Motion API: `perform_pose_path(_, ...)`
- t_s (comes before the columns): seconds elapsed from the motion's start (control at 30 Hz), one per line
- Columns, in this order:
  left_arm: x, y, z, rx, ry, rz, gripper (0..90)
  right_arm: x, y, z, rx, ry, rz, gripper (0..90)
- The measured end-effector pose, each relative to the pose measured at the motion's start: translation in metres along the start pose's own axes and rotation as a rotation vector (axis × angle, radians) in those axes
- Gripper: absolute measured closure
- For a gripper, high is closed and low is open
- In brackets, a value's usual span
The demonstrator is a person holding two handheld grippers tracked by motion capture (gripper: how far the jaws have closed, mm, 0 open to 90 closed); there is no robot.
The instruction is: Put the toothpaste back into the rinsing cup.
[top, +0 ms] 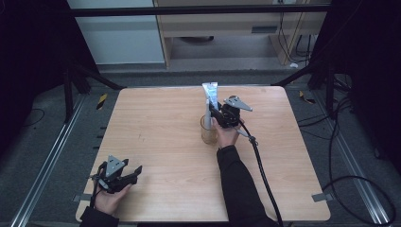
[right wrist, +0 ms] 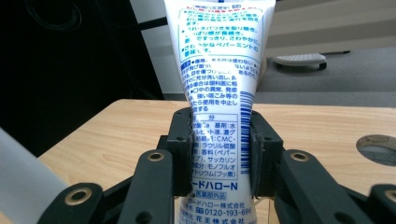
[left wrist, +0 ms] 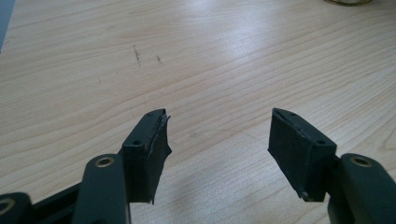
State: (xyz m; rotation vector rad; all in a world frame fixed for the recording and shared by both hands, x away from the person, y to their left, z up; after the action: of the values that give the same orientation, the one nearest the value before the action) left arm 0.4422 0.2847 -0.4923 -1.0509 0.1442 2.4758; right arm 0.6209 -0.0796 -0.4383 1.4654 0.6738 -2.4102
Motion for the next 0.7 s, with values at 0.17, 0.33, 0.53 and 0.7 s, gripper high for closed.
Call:
perform_pose_path(0.17,0.0001,0.0001,-0.0003,0.000,-0.002,-0.001,36.8,0.0025,0.0007,-0.0004,-0.008,-0.027,0.007,66.2)
perform_pose_path(0.33,0.0001,0.0001,-0.0004,-0.001,-0.005,-0.004,36.8,0.0038,0.0006,0.0005,-0.006,-0.042,0.025,65.3)
perform_pose_path(0.53,0.0002,0.0002,-0.0004,-0.001,-0.005,-0.004,36.8,0.0050,0.0001,0.0009,-0.017,-0.068,0.046,64.2)
perform_pose_path(0.7,0.0002,0.0003,-0.0003,-0.002,-0.006,-0.004,36.8,0.0056,-0.0013,0.0010,-0.021,-0.081,0.059,63.0)
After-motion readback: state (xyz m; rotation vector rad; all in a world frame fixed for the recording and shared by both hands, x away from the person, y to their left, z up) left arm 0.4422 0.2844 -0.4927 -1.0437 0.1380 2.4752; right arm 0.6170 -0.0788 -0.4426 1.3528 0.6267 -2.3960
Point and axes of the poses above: each handheld gripper's, and its own axes: z roughly backward along the jaws, x roughly out of its underside, y roughly to its right, the point moved 2 cm from there along -z, roughly forward along the jaws, and after that the axes turned 11 degrees about -y, right-handed, at the moved point
